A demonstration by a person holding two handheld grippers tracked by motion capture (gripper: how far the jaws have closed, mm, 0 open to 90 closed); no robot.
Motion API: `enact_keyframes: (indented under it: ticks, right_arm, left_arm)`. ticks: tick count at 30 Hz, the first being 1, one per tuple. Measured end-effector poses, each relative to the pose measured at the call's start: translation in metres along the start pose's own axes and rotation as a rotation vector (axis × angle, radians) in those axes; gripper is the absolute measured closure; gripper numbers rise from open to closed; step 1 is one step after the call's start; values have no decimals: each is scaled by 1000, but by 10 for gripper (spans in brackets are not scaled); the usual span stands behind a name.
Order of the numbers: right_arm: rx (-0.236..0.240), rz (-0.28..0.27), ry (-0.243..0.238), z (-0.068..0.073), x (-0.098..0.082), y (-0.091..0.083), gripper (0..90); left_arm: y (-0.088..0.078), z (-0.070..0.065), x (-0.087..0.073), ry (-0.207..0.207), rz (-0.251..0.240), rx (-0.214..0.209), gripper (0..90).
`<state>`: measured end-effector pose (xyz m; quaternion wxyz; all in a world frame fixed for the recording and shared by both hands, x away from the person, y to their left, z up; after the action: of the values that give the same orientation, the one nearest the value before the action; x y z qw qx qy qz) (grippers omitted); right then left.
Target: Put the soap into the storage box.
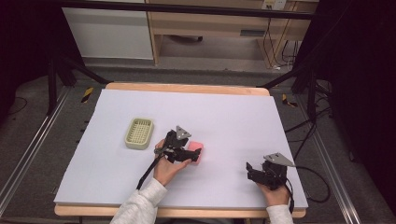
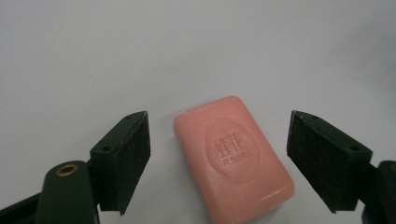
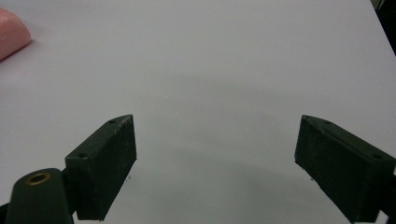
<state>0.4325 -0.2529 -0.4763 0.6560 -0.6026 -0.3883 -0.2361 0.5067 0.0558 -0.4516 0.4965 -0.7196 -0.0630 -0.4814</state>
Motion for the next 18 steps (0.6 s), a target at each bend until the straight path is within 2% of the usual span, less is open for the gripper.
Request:
enact_keyframes:
  ticks: [7,18]
  right_arm:
    - [-1,-1,1,0,0,0,128]
    - [0,3,-2,0,0,0,128]
  left_arm:
    - [12,-6,-3,17,37,11,194]
    - [22,-7,-6,4,69,11,196]
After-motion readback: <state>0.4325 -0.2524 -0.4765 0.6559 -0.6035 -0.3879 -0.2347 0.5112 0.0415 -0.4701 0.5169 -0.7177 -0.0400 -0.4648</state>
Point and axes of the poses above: each handheld gripper's, and its own axes: y roughly forward along the jaws, x roughly out of its top, z roughly to its left, the point moved 1 cm from there along y, roughly forward along the jaws, and after that the axes turned 1 degree about z, right-handed, at the moved point
